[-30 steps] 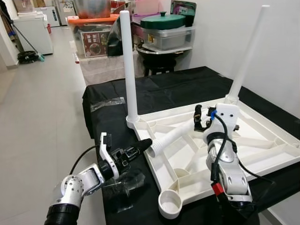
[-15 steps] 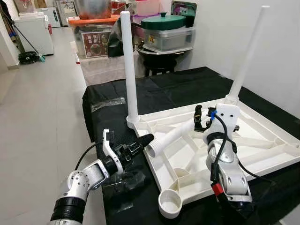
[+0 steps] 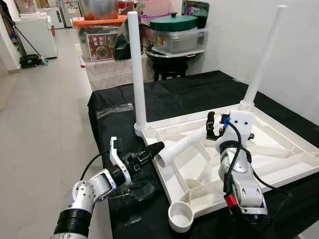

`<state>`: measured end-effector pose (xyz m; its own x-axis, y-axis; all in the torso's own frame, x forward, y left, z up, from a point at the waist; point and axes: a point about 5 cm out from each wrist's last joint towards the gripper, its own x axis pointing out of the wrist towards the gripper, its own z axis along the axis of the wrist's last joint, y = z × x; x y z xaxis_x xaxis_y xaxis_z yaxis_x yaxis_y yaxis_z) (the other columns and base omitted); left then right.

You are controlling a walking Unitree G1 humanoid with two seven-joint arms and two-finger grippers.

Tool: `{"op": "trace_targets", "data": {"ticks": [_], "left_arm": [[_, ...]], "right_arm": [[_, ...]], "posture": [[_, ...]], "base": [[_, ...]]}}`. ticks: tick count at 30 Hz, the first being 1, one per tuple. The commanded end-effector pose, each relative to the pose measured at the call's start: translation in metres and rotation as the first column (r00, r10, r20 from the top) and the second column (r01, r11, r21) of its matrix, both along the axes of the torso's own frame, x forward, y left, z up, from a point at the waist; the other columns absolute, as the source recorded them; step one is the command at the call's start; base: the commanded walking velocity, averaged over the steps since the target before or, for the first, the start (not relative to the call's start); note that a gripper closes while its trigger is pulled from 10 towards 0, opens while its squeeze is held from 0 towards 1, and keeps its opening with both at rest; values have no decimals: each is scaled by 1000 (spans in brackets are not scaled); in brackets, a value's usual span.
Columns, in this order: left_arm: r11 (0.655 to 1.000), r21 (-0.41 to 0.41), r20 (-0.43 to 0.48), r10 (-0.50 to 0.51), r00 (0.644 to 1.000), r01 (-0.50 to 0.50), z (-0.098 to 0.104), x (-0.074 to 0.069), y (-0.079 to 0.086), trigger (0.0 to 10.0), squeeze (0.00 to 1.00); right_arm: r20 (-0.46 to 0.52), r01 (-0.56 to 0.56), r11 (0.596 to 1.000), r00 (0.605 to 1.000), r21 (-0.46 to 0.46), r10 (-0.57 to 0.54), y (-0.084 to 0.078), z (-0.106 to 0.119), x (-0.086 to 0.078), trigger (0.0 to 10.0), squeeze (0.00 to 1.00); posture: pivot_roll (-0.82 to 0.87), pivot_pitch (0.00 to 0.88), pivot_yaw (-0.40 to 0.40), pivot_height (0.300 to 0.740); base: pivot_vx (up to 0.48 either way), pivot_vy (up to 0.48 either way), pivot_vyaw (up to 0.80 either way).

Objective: Building children table

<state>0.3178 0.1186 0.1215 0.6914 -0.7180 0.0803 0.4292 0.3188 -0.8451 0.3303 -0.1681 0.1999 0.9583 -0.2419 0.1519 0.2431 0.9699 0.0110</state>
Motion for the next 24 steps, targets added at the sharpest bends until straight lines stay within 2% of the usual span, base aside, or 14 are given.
{"op": "trace_targets", "data": {"ticks": [1, 4, 11, 17, 24], "left_arm": [[1000, 20, -4, 4, 1000, -4, -1, -2, 6, 10000, 0], [1000, 27, -6, 4, 1000, -4, -3, -2, 8, 10000, 0], [999, 33, -3, -32, 999, 32, -1, 3, -3, 10000, 0], [993, 42, -2, -112, 994, 112, 1, 6, -23, 10000, 0], [991, 48, -3, -126, 992, 126, 1, 7, -26, 10000, 0]], "right_arm": [[10, -2, 1000, 1000, -1, 2, 2, 0, 1, 10000, 0], [10, -3, 1000, 1000, 1, 3, 3, 0, 1, 10000, 0], [15, 0, 1000, 1000, 1, 0, 3, 1, 1, 10000, 0], [18, 17, 1000, 1000, 3, -17, 1, 1, -2, 10000, 0], [19, 28, 1000, 999, 3, -28, -2, 1, -3, 10000, 0]], "posture": [[16, 0, 26, 740], [13, 0, 27, 740], [1, 0, 35, 740], [-23, 0, 58, 740], [-25, 0, 63, 740]], "base": [[0, 0, 0], [0, 0, 0], [0, 0, 0], [0, 0, 0], [0, 0, 0]]}}
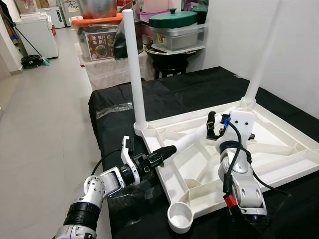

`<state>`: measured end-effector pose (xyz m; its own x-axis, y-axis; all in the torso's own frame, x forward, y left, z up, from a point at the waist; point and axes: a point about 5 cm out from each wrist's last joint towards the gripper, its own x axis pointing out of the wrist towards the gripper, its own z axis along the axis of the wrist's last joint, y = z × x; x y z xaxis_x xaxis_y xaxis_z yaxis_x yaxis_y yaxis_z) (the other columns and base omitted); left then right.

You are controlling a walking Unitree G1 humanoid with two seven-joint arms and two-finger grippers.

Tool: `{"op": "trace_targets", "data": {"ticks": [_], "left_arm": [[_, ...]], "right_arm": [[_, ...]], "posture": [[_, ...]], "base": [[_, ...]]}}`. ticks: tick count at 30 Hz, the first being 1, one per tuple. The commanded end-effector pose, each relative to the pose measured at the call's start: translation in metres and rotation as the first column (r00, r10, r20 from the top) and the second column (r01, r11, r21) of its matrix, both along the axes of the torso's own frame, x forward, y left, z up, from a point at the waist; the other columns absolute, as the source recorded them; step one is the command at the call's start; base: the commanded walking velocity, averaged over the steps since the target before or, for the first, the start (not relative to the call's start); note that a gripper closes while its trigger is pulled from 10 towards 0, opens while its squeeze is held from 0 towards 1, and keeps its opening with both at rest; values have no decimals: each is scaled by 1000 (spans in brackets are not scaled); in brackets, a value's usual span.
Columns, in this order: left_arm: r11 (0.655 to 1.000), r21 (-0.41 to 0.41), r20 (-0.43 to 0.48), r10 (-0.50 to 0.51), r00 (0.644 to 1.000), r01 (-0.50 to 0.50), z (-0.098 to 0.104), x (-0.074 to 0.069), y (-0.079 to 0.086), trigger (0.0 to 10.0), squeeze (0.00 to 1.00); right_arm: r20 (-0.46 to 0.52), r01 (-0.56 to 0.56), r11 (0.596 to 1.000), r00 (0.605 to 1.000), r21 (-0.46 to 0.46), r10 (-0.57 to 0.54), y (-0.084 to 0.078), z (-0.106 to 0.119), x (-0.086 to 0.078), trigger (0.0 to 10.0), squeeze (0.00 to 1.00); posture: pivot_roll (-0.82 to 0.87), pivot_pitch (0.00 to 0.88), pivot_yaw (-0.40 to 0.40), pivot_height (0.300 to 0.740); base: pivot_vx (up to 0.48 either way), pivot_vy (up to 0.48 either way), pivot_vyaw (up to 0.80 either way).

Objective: Building children table

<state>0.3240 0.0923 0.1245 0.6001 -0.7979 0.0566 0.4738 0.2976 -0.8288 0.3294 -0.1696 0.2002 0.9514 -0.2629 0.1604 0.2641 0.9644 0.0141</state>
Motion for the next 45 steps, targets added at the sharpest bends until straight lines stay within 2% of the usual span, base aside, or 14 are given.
{"op": "trace_targets", "data": {"ticks": [1, 7, 10, 18, 25, 26, 27, 28, 31, 40, 45], "left_arm": [[1000, 10, -8, 1, 1000, -1, -1, 2, 1, 10000, 0], [998, 6, 0, 70, 998, -70, 0, 12, 3, 10000, 0], [995, -26, 1, 94, 996, -94, 3, 15, 1, 10000, 0], [998, -35, -4, 59, 998, -59, 3, 16, -11, 10000, 0], [998, -3, -44, 55, 997, -56, -5, 16, -19, 10000, 0], [998, 7, -51, 59, 997, -59, -6, 17, -20, 3490, 0], [998, 7, -51, 59, 997, -59, -6, 17, -20, 3490, 0], [997, 2, -56, 72, 996, -72, -7, 18, -21, 0, 0], [993, 9, -48, 116, 992, -116, -8, 20, -19, 0, 0], [992, -5, -40, 125, 991, -126, -7, 21, -18, 0, 0], [990, 6, -41, 141, 989, -141, -7, 23, -13, 0, 0]], "right_arm": [[9, 6, 1000, 1000, 1, -6, 0, 0, -2, 10000, 0], [7, 3, 1000, 1000, 4, -3, 2, 0, -2, 10000, 0], [8, 3, 1000, 1000, 5, -3, 3, 0, -2, 10000, 0], [8, 6, 1000, 1000, 7, -6, 4, 0, -2, 10000, 0], [-2, 12, 1000, 1000, 20, -12, 3, -3, -2, 10000, 0], [-5, 11, 1000, 1000, 23, -11, 3, -3, -2, 10000, 0], [-5, 11, 1000, 1000, 23, -11, 3, -3, -2, 10000, 0], [-6, 10, 1000, 1000, 26, -9, 4, -4, -2, 10000, 0], [0, 11, 1000, 1000, 29, -11, 3, -2, -2, 10000, 0], [5, 22, 999, 1000, 32, -23, -1, -2, -2, 10000, 0], [6, 23, 999, 1000, 33, -23, -2, -2, -2, 10000, 0]], "posture": [[-24, 0, 63, 740], [-22, 0, 62, 740], [-24, 0, 64, 740], [-30, 0, 69, 740], [-32, 0, 71, 740], [-29, 0, 69, 740], [-29, 0, 69, 740], [-29, 0, 69, 740], [-29, 0, 69, 740], [-32, 0, 68, 740], [-30, 0, 65, 740]], "base": [[0, 0, 0], [0, 0, 0], [0, 0, 0], [0, 0, 0], [0, 0, 0], [0, 0, 0], [0, 0, 0], [0, 0, 0], [0, 0, 0], [0, 0, 0], [0, 0, 0]]}}
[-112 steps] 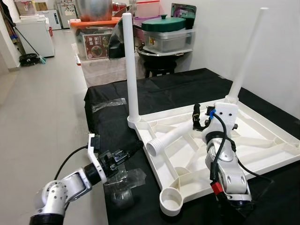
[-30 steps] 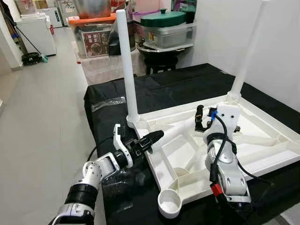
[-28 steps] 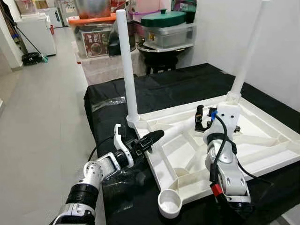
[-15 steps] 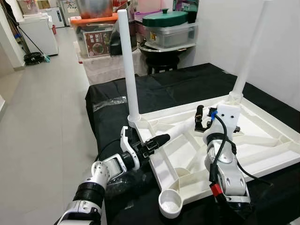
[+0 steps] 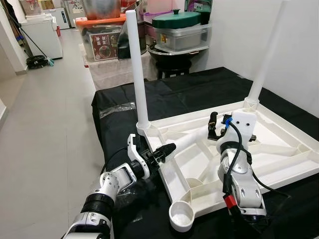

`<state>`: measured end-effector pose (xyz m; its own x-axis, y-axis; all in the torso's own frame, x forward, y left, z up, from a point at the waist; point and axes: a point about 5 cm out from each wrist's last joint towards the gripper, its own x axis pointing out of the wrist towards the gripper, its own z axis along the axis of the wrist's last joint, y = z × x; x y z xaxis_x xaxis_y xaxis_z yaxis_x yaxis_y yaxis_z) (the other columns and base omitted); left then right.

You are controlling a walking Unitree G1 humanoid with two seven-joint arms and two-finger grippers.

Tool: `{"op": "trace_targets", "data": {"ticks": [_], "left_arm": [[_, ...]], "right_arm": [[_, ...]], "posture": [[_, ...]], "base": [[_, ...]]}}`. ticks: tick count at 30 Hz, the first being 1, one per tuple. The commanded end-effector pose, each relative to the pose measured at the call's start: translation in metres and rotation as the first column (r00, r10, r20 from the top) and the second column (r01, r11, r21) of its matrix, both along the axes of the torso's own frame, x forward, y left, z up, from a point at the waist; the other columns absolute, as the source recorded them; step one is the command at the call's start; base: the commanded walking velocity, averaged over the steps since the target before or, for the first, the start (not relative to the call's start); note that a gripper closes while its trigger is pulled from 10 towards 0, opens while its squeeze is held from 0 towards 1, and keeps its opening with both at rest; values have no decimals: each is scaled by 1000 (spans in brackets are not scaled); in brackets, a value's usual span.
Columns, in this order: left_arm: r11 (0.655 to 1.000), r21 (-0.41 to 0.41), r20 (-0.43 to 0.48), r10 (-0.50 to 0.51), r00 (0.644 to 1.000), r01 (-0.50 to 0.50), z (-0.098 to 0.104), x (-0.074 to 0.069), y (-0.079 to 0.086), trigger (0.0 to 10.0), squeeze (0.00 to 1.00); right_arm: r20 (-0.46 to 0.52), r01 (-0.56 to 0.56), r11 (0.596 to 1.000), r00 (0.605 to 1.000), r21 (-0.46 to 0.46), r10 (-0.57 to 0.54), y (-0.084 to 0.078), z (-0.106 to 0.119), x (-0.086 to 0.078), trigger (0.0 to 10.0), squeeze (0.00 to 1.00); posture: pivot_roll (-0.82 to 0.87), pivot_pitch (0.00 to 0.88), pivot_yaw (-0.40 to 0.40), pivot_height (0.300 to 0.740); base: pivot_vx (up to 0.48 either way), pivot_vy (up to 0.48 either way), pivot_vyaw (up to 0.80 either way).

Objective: Building children table

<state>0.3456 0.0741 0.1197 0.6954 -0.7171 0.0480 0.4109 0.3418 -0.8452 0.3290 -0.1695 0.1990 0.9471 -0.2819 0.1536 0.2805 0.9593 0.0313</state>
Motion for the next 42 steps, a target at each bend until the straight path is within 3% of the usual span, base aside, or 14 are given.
{"op": "trace_targets", "data": {"ticks": [1, 13, 20, 22, 23, 24, 27, 29, 30, 31, 34, 35, 38, 42], "left_arm": [[1000, 16, -14, 21, 1000, -21, -2, 2, 7, 0, 0], [999, 13, -4, 38, 999, -38, -4, 0, 14, 0, 0], [997, -62, 114, 46, 992, -39, 18, -1, 22, 0, 0], [996, -87, 159, 48, 986, -35, 27, -3, 26, 0, 0], [993, -109, 199, 63, 978, -42, 36, -5, 33, 0, 0], [993, -109, 199, 63, 978, -42, 36, -5, 33, 0, 0], [990, -134, 253, 78, 964, -45, 48, -11, 42, 0, 0], [990, -134, 253, 78, 964, -45, 48, -11, 42, 0, 0], [989, -147, 295, 72, 953, -29, 56, -17, 45, 0, 0], [989, -147, 295, 72, 953, -29, 56, -17, 45, 0, 0], [988, -148, 363, 20, 932, 36, 67, -32, 44, 0, 0], [988, -148, 363, 20, 932, 36, 67, -32, 44, 0, 0], [989, -134, 360, -13, 933, 65, 63, -39, 43, 0, 0], [989, -128, 358, -23, 934, 73, 63, -41, 43, 0, 0]], "right_arm": [[9, 7, 1000, 1000, 17, -7, -2, -1, -1, 10000, 0], [-9, -2, 998, 1000, 67, 2, -3, -3, -1, 10000, 0], [-59, -89, 932, 991, 352, 117, -1, -13, 5, 10000, 0], [-75, -111, 878, 984, 465, 164, 1, -19, 7, 10000, 0], [-62, -147, 791, 972, 594, 227, 6, -22, 9, 10000, 0], [-62, -147, 791, 972, 594, 227, 6, -22, 9, 10000, 0], [-20, -198, 645, 949, 738, 314, 14, -24, 10, 10000, 0], [-20, -198, 645, 949, 738, 314, 14, -24, 10, 10000, 0], [-2, -213, 571, 936, 793, 352, 20, -26, 11, 10000, 0], [-2, -213, 571, 936, 793, 352, 20, -26, 11, 10000, 0], [94, -270, 372, 899, 888, 428, 38, -21, 15, 10000, 0], [94, -270, 372, 899, 888, 428, 38, -21, 15, 10000, 0], [229, -373, 216, 839, 903, 493, 53, -5, 14, 10000, 0], [308, -437, 145, 797, 888, 519, 57, 4, 12, 10000, 0]], "posture": [[-30, 0, 65, 740], [-33, 0, 60, 740], [-31, 0, 49, 740], [-27, 0, 44, 740], [-21, 0, 37, 740], [-21, 0, 37, 740], [-15, 0, 27, 740], [-15, 0, 27, 740], [-2, 0, 13, 740], [-2, 0, 13, 740], [10, 0, 3, 740], [10, 0, 3, 740], [12, 0, -2, 740], [16, 0, -6, 740]], "base": [[0, 0, 0], [0, 0, 0], [0, 0, 0], [0, 0, 0], [0, 0, 0], [0, 0, 0], [0, 0, 0], [0, 0, 0], [0, 0, 0], [0, 0, 0], [0, 0, 0], [0, 0, 0], [0, 0, 0], [0, 0, 0]]}}
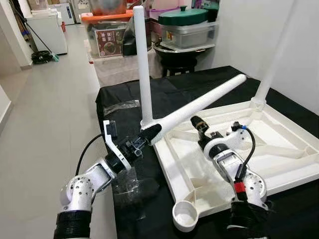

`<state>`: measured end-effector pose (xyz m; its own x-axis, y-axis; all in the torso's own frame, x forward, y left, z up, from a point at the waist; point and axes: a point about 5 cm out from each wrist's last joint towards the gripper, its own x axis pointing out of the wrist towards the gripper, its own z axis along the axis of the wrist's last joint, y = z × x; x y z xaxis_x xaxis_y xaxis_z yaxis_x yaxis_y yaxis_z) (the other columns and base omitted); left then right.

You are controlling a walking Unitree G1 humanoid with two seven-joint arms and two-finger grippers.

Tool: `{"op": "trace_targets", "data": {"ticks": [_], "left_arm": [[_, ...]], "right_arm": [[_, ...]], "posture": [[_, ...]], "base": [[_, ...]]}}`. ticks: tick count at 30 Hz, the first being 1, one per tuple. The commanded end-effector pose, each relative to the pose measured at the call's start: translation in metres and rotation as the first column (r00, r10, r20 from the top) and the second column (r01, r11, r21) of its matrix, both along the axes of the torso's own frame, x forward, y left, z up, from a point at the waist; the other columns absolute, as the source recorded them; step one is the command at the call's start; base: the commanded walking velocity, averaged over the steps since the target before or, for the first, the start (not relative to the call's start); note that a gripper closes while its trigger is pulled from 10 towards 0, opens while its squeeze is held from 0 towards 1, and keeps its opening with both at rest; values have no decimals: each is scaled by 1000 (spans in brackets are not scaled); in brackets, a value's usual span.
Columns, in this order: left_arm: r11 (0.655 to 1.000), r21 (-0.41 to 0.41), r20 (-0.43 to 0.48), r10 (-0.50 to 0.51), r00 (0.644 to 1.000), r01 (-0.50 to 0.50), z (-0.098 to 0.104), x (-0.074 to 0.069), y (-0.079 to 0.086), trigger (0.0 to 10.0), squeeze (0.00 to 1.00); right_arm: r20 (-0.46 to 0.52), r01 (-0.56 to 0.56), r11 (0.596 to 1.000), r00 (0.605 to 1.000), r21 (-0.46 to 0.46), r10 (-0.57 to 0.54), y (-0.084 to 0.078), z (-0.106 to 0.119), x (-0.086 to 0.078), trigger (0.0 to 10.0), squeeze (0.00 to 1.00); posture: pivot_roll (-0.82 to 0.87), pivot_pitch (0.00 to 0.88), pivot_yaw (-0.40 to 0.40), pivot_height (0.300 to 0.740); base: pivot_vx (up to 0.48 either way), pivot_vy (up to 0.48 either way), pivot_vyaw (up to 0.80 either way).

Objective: Building children table

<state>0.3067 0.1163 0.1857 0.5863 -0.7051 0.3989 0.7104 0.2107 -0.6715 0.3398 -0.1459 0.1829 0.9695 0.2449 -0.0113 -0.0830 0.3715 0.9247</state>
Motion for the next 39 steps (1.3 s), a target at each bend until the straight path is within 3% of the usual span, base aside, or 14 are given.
{"op": "trace_targets", "data": {"ticks": [1, 3, 7, 17, 26, 39], "left_arm": [[1000, 12, -15, -15, 1000, 15, -4, -4, 1, 0, 0], [1000, 18, -21, -2, 1000, 2, -4, -6, 5, 0, 0], [1000, 19, -23, 13, 1000, -13, -4, -6, 8, 0, 0], [1000, 22, -6, 18, 1000, -18, 3, -7, 13, 0, 0], [998, 14, 12, -69, 998, 69, 7, -21, -4, 0, 0], [993, 10, 3, -117, 993, 117, 3, -37, -6, 0, 0]], "right_arm": [[118, -123, 984, 987, 127, 108, 35, 24, 0, 10000, 0], [205, -202, 969, 964, 144, 171, 36, 33, -7, 10000, 0], [258, -261, 958, 940, 119, 224, 35, 35, -13, 10000, 0], [242, -315, 944, 928, 98, 284, 29, 20, -25, 10000, 0], [205, -334, 937, 929, 106, 308, 45, 15, -18, 10000, 0], [217, -267, 952, 948, 152, 231, 33, 26, 3, 10000, 0]], "posture": [[16, 0, -6, 740], [16, 0, -6, 740], [14, 0, -8, 740], [11, 0, -1, 740], [22, 0, -7, 740], [31, 0, -17, 740]], "base": [[0, 0, 0], [0, 0, 0], [0, 0, 0], [0, 0, 0], [0, 0, 0], [0, 0, 0]]}}
